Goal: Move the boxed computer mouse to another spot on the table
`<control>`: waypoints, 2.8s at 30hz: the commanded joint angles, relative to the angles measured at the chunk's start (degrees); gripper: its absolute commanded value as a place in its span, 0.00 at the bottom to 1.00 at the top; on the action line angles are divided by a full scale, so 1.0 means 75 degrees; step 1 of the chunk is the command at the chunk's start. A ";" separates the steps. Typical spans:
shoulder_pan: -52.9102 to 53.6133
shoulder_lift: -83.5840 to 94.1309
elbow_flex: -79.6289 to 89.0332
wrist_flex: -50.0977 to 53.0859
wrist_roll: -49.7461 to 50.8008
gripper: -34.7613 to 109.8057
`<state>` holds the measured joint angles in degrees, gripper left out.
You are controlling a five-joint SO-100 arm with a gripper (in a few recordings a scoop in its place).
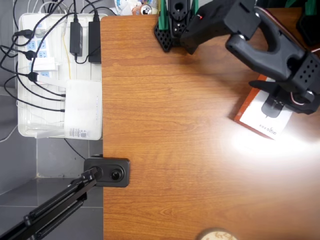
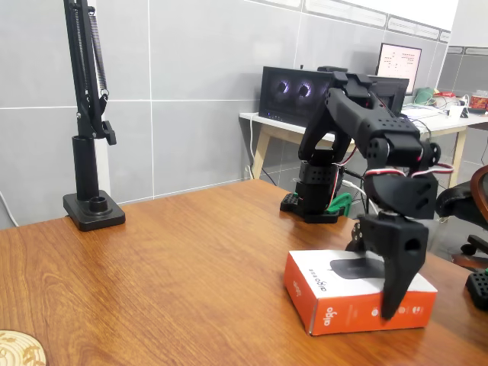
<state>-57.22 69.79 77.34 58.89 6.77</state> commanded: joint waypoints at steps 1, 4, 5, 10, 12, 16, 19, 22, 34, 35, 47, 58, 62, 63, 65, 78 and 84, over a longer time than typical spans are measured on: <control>0.0305 0.0094 -0.0727 0.1031 -0.0234 0.44; 0.0410 0.0012 -0.1957 0.2414 -0.0281 0.24; 0.0422 -0.0164 -0.2625 0.3141 -0.0281 0.24; 0.0621 0.0082 -0.3762 0.4371 -0.0281 0.24; 0.0691 0.0469 -0.3797 0.4676 -0.0293 0.24; 0.0961 0.1488 -0.3645 0.5180 -0.0305 0.24; 0.1383 0.2848 -0.2684 0.4980 -0.0316 0.24; 0.1992 0.4910 -0.0621 0.3914 -0.0316 0.24; 0.7207 0.7582 0.1102 0.3562 0.0000 0.24; 0.7781 0.7336 0.1043 0.3375 0.0012 0.24; 1.1391 0.4559 0.1418 0.2531 -0.0211 0.24; 1.0816 0.4277 0.2602 0.1488 -0.0199 0.24; 1.0664 0.4043 0.2590 0.1395 -0.0199 0.24; 1.0617 0.4043 0.2590 0.1418 -0.0199 0.24; 1.0559 0.4055 0.2590 0.1488 -0.0211 0.24; 1.0430 0.4535 0.3281 -0.0492 -0.0047 0.87; 1.0324 0.5309 0.4289 -0.1605 0.0059 0.96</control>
<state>20.13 106.70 108.90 48.34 7.38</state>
